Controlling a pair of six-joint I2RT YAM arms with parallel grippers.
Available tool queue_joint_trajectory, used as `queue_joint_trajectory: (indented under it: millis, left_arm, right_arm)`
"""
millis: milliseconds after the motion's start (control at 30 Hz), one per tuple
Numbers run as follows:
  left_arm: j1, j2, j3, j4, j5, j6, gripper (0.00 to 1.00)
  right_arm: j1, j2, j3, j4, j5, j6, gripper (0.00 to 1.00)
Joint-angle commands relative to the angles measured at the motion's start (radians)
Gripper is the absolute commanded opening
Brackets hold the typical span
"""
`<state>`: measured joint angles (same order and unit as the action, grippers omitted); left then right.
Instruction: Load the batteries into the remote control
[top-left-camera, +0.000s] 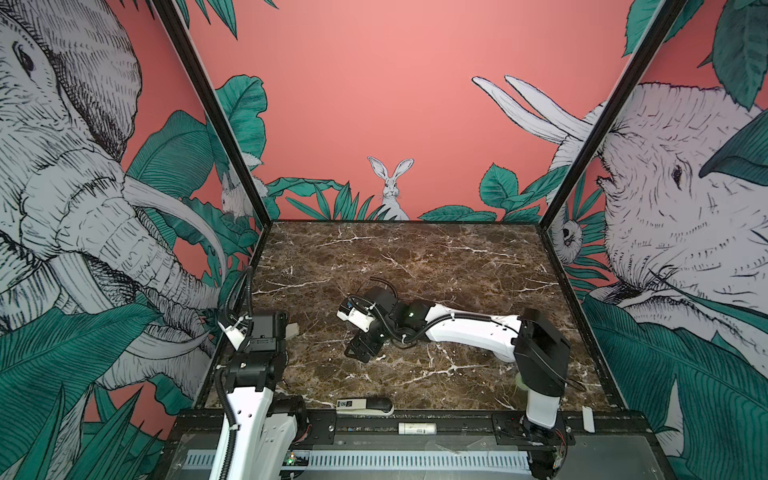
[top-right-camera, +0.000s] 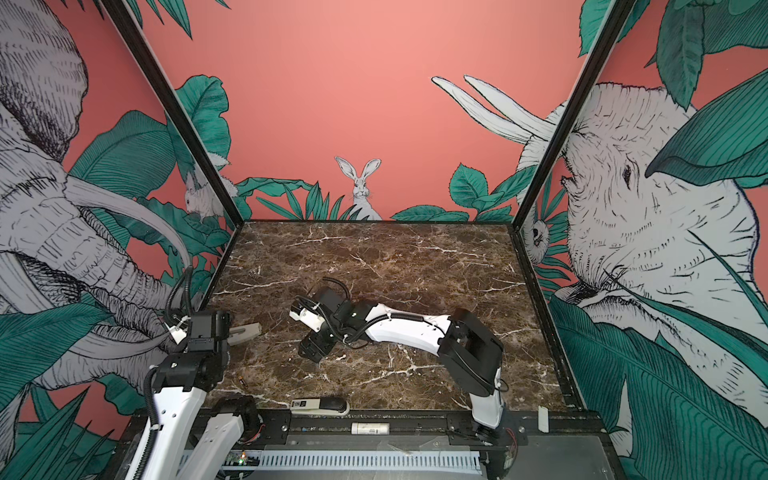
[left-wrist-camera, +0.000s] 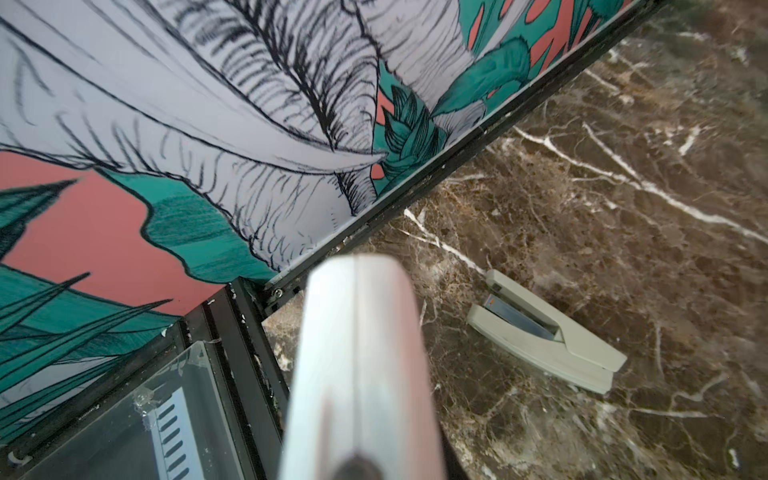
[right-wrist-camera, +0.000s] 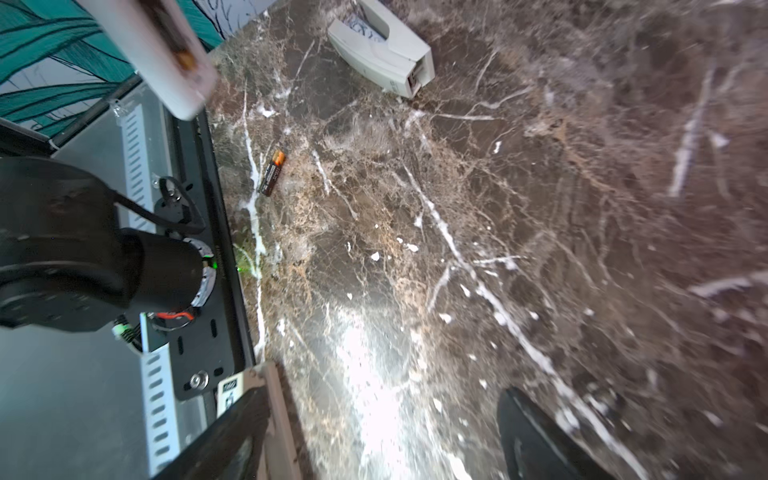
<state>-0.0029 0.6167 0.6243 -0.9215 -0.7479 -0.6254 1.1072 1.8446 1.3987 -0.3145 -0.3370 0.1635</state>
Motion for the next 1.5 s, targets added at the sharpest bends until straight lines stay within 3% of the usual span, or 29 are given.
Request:
queue_joint_trajectory:
  millis: [0,167,300,567,733,1067,1200,1333,1467]
  left_arm:
    - [0.006,0.003,-0.049,0.116,-0.019,-0.030,0.00]
    - [0.036,0.066,-0.091,0.195,-0.025,-0.015,0.00]
    - [0.094,0.114,-0.104,0.249,0.036,-0.004,0.00]
    - [0.110,0.148,-0.137,0.341,0.135,0.007,0.00]
    - [0.111,0.142,-0.145,0.293,0.198,-0.039,0.00]
    - [0.110,0.077,-0.129,0.169,0.114,-0.040,0.00]
    - [0.110,0.090,-0.094,0.094,0.154,-0.087,0.00]
    - [0.110,0.091,-0.066,0.082,0.135,-0.059,0.00]
    - [0.110,0.106,-0.047,0.059,0.185,-0.059,0.00]
  right_arm:
    - [-0.013,-0.036,-0.015,-0.092,0.032,-0.036,0.86]
    - [-0.028,-0.060,0.010,-0.198,0.051,-0.054,0.86]
    - [-0.035,-0.068,0.033,-0.248,0.059,-0.053,0.86]
    - [-0.051,-0.064,0.098,-0.350,0.099,-0.072,0.86]
    - [-0.067,-0.046,0.139,-0.388,0.111,-0.092,0.86]
    - [-0.095,-0.036,0.142,-0.392,0.097,-0.119,0.86]
    - [-0.102,-0.039,0.147,-0.405,0.098,-0.133,0.86]
    - [-0.109,-0.043,0.144,-0.400,0.099,-0.137,0.86]
    - [-0.113,-0.041,0.140,-0.398,0.099,-0.143,0.86]
